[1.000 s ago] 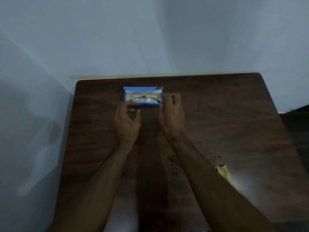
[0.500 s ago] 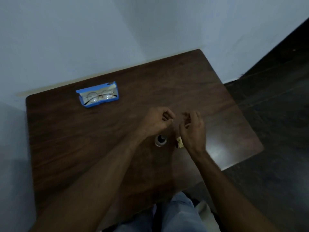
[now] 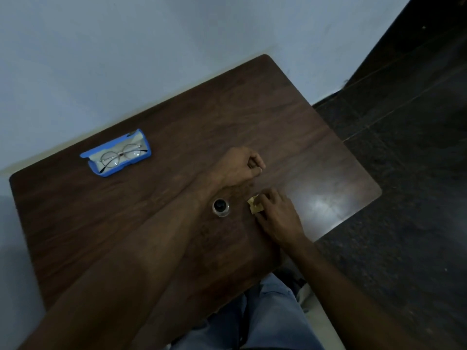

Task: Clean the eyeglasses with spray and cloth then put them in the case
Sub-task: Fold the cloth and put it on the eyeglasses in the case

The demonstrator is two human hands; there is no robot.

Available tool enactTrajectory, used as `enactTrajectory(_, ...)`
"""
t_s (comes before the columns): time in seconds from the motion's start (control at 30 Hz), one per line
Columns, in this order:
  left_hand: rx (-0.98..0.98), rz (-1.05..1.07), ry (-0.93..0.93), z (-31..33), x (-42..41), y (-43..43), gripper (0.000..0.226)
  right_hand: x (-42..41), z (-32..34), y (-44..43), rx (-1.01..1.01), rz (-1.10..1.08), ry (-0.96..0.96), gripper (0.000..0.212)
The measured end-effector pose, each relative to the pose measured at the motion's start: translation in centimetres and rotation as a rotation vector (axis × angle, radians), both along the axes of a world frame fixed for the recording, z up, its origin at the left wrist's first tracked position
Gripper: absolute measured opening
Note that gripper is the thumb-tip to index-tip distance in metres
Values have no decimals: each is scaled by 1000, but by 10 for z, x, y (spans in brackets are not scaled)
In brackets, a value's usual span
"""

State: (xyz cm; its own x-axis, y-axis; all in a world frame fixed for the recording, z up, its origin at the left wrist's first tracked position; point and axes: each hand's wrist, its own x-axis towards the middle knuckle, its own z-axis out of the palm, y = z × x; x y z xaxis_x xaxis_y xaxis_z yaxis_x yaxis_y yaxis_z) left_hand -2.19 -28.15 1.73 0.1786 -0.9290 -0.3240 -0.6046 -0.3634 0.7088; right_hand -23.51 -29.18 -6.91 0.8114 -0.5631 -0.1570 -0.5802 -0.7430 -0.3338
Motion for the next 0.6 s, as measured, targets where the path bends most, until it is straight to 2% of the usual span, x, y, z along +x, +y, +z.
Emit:
enactTrajectory(0.13,3,30,41,1,1,1,11,5,-1,-5,41,-42,-21,28)
enactTrajectory(0.2,5,64,68,2,3,4,11,10,6,-6,142,-156,-120,22)
enactTrajectory(0.3,-2,127,119,4,9,9,11,22,26,-10,500,-459,-331,7)
enactTrajectory(0.4,-41,241,218,10,16,15,13,41,48,-14,955,-712,-612,13)
enactTrajectory(0.5,-101,386,363,19,21,25,14,59,71,-18,1096,-750,-756,15)
enactTrajectory(0.6,-177,506,410,27,29,37,15,78,94,-24,1175,-750,-840,15)
